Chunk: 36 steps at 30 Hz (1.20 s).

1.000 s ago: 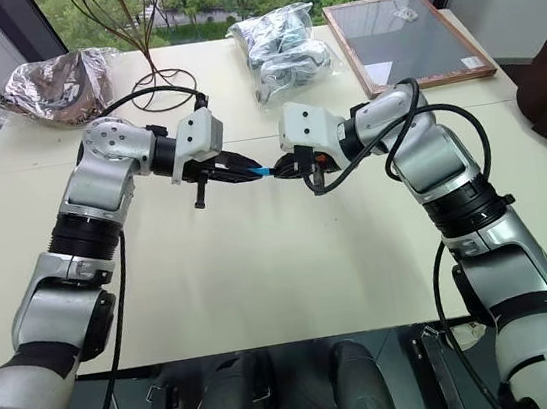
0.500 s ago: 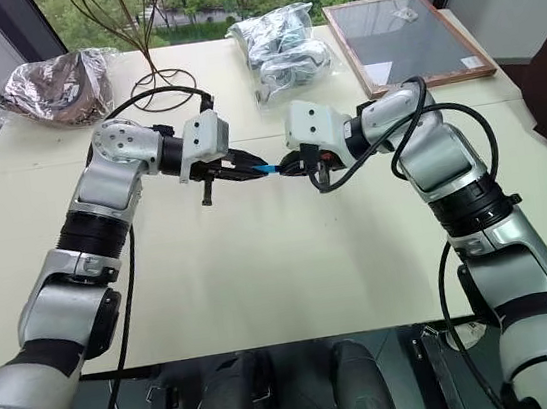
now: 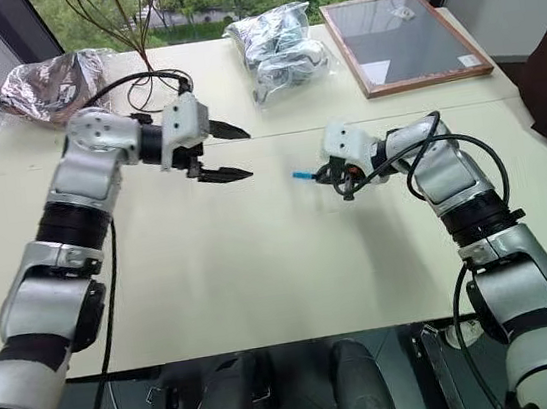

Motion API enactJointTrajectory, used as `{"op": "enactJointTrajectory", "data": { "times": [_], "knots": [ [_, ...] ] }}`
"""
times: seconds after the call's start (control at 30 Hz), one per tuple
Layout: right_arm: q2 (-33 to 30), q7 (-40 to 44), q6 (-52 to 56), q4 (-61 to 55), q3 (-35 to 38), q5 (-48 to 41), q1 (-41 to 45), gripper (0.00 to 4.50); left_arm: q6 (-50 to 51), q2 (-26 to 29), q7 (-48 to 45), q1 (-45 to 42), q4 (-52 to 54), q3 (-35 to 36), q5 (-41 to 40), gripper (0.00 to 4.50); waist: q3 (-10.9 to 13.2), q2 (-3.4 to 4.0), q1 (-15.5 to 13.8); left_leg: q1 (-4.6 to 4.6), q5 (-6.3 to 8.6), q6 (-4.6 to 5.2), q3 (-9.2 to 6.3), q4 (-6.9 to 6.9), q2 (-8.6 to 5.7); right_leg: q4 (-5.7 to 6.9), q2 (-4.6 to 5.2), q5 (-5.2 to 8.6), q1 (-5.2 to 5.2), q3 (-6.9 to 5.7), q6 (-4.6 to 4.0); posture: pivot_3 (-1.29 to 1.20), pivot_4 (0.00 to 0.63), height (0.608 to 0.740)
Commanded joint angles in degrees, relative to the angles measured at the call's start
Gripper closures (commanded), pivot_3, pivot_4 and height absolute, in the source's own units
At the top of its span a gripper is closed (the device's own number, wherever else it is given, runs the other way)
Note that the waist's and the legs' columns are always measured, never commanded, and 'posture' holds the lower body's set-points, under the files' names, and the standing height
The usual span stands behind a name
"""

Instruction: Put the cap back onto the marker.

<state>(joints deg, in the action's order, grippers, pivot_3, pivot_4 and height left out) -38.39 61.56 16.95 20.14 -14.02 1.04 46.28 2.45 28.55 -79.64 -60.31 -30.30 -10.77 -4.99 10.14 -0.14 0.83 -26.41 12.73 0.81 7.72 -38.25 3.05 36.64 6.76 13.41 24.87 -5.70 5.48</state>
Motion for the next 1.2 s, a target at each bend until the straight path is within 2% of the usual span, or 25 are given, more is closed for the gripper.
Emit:
{"op": "enactJointTrajectory", "data": {
  "times": [0.03,0.2,0.37,0.67,0.8,0.97,1.03,1.13,1.2],
  "knots": [
    [-1.46,-8.14,3.39,-3.05,8.64,-1.45,-1.77,4.5,10.14,3.07,4.74,3.69,7.18,7.74,-6.17,1.09,0.0,0.0,0.0,0.0,0.0,0.0,0.0,0.0,0.0,0.01,0.0,0.0,0.0,0.01,0.01,0.0,0.15,0.74],
    [-2.29,-15.65,17.85,-14.7,18.06,-4.59,-10.28,4.5,21.16,2.99,20.0,13.34,18.27,16.73,-9.97,1.09,-0.01,-0.01,-0.34,0.02,-0.01,-0.01,-0.05,-0.05,-0.01,0.12,0.02,0.04,-0.03,0.06,0.04,0.0,0.15,0.74],
    [-0.04,-23.14,31.66,-24.06,25.05,-7.54,-17.85,4.5,26.27,-2.19,37.89,23.19,27.61,22.0,-9.12,1.09,-0.01,-0.02,-0.37,0.08,0.02,0.03,-0.13,-0.17,-0.05,0.23,0.06,0.04,-0.13,0.06,0.04,0.0,0.15,0.74],
    [6.69,-33.14,35.08,-21.5,27.33,-9.33,-19.0,4.5,29.83,-11.22,56.76,32.75,34.0,21.91,-7.34,1.09,-0.03,-0.05,-0.31,0.17,0.02,0.04,-0.12,-0.13,-0.07,0.3,0.06,0.04,-0.15,0.07,0.04,0.0,0.15,0.74],
    [7.32,-34.34,34.96,-20.56,27.26,-10.46,-18.79,2.75,29.43,-12.54,59.8,34.03,34.05,21.33,-7.73,1.02,-0.03,-0.05,-0.33,0.17,0.08,0.13,-0.13,-0.14,-0.08,0.29,0.07,0.04,-0.17,0.07,0.04,0.0,0.15,0.74],
    [5.66,-34.88,33.9,-19.52,26.43,-10.46,-18.06,0.09,28.27,-12.4,61.91,34.5,33.81,21.72,-8.04,1.02,-0.03,-0.05,-0.22,0.17,0.12,0.2,-0.12,-0.13,-0.08,0.29,0.07,0.04,-0.16,0.07,0.04,0.0,0.15,0.74],
    [3.97,-35.54,31.07,-17.48,27.73,-9.9,-16.69,0.09,26.66,-10.82,61.58,35.29,33.64,22.2,-7.56,1.02,-0.03,-0.05,-0.22,0.17,0.13,0.21,-0.12,-0.13,-0.08,0.29,0.07,0.04,-0.16,0.07,0.04,0.0,0.15,0.74],
    [-0.07,-37.38,20.75,-10.88,31.75,-8.92,-14.45,0.09,25.53,-7.64,61.09,38.13,34.21,24.2,-7.52,1.02,-0.03,-0.04,-0.12,0.17,0.13,0.22,-0.09,-0.11,-0.08,0.28,0.07,0.04,-0.14,0.07,0.04,0.0,0.15,0.74],
    [-1.76,-36.76,13.91,-8.16,31.96,-8.55,-15.66,0.09,24.89,-6.4,60.76,40.24,35.13,24.52,-7.92,1.02,-0.03,-0.04,-0.2,0.17,0.13,0.21,-0.08,-0.03,-0.08,0.23,0.07,0.04,-0.12,0.07,0.03,0.0,0.15,0.74]
  ]
}}
